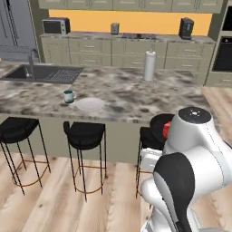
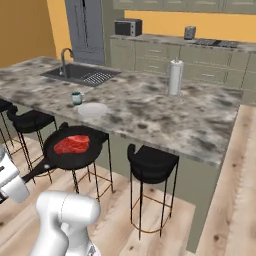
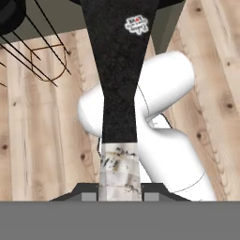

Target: Pick up the pan with the steak in it and place it on the dining table. Then place the steak on the plate.

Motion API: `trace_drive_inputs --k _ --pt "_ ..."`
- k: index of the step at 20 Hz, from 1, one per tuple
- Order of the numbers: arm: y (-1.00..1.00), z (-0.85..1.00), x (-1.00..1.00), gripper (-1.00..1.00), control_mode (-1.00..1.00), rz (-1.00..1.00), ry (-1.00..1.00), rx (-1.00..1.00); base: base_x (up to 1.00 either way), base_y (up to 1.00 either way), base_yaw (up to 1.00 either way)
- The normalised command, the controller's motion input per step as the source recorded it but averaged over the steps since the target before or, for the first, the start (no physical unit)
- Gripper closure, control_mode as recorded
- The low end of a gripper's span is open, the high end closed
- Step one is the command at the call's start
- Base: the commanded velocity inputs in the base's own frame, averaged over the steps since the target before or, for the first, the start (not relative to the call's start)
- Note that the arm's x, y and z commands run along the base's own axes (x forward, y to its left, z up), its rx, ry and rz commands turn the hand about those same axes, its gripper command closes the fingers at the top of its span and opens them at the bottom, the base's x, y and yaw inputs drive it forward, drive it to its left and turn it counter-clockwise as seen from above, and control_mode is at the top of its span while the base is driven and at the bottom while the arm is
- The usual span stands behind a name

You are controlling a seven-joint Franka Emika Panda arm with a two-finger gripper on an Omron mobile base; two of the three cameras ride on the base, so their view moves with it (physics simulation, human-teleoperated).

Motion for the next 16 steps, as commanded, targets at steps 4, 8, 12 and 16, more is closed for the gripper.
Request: trace_drive_inputs --k 4,8,12,16 --pt "0.0 0.0 0.0 1.0 1.0 0.0 0.0 0.0 0.3 0.47 -0.23" --pt "0.0 0.0 0.0 1.0 1.0 0.0 0.0 0.0 0.53 0.95 -0.1" --pt "0.0 0.0 0.0 1.0 1.0 0.0 0.0 0.0 0.43 0.77 -0.1" --pt "0.0 0.0 0.0 1.0 1.0 0.0 0.0 0.0 0.61 0.0 -0.04"
